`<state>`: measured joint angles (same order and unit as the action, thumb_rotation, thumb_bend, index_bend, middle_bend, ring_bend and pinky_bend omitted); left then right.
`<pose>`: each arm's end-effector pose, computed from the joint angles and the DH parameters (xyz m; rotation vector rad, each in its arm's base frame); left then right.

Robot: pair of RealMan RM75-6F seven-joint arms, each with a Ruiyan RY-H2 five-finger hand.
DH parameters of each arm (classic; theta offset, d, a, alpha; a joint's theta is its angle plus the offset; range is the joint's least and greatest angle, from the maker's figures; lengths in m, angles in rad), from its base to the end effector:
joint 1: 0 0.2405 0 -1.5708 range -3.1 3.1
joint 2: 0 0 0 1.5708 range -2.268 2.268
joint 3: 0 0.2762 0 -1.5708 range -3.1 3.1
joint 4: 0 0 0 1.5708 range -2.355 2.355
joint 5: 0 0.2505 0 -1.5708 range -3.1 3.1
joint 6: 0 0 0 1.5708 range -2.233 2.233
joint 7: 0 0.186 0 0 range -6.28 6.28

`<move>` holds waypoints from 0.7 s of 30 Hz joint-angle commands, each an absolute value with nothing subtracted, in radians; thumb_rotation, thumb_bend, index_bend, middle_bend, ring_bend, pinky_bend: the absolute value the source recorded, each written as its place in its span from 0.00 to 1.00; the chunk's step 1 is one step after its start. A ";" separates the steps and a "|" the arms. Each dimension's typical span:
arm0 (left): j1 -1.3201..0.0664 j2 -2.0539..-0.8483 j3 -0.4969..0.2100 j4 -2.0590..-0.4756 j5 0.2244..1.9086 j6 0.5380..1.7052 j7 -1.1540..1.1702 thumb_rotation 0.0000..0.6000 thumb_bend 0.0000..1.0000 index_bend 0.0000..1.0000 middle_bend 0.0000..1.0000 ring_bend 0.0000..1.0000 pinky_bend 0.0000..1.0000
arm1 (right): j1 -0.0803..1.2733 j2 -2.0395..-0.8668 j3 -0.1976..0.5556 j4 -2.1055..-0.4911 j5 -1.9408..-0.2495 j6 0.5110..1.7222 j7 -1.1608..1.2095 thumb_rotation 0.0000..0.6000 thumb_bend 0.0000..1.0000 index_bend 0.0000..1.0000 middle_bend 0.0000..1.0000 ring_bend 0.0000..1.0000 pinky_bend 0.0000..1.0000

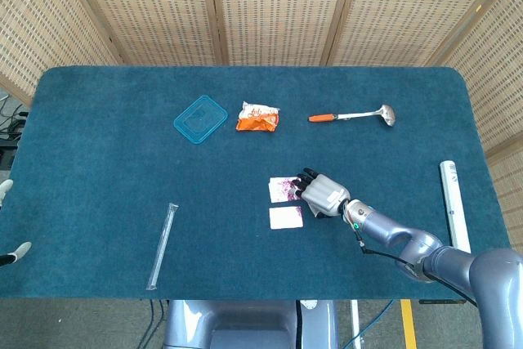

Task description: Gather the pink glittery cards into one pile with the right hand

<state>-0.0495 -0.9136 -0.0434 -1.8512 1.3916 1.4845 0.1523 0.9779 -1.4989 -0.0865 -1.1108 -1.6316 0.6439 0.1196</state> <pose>-0.3325 0.2104 0.1800 -1.3302 -0.8873 -0.7323 -0.1979 -0.4367 -0.0955 2.4352 -0.5693 0.5191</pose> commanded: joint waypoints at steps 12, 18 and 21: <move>-0.054 -0.916 -0.045 -1.860 1.399 1.482 0.163 1.00 0.05 0.00 0.00 0.00 0.00 | 0.947 -1.446 -0.113 -1.111 -1.623 0.661 0.110 1.00 0.93 0.14 0.12 0.00 0.00; -0.056 -0.917 -0.046 -1.865 1.399 1.482 0.170 1.00 0.05 0.00 0.00 0.00 0.00 | 0.925 -1.413 -0.123 -1.108 -1.607 0.662 0.105 1.00 0.93 0.14 0.12 0.00 0.00; -0.055 -0.916 -0.045 -1.867 1.400 1.482 0.173 1.00 0.05 0.00 0.00 0.00 0.00 | 0.913 -1.401 -0.130 -1.101 -1.601 0.658 0.102 1.00 0.93 0.14 0.12 0.00 0.00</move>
<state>-0.0554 -0.9165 -0.0451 -1.8664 1.3998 1.4824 0.1728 0.9161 -1.4031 -0.1281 -1.1034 -1.6030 0.6596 0.1031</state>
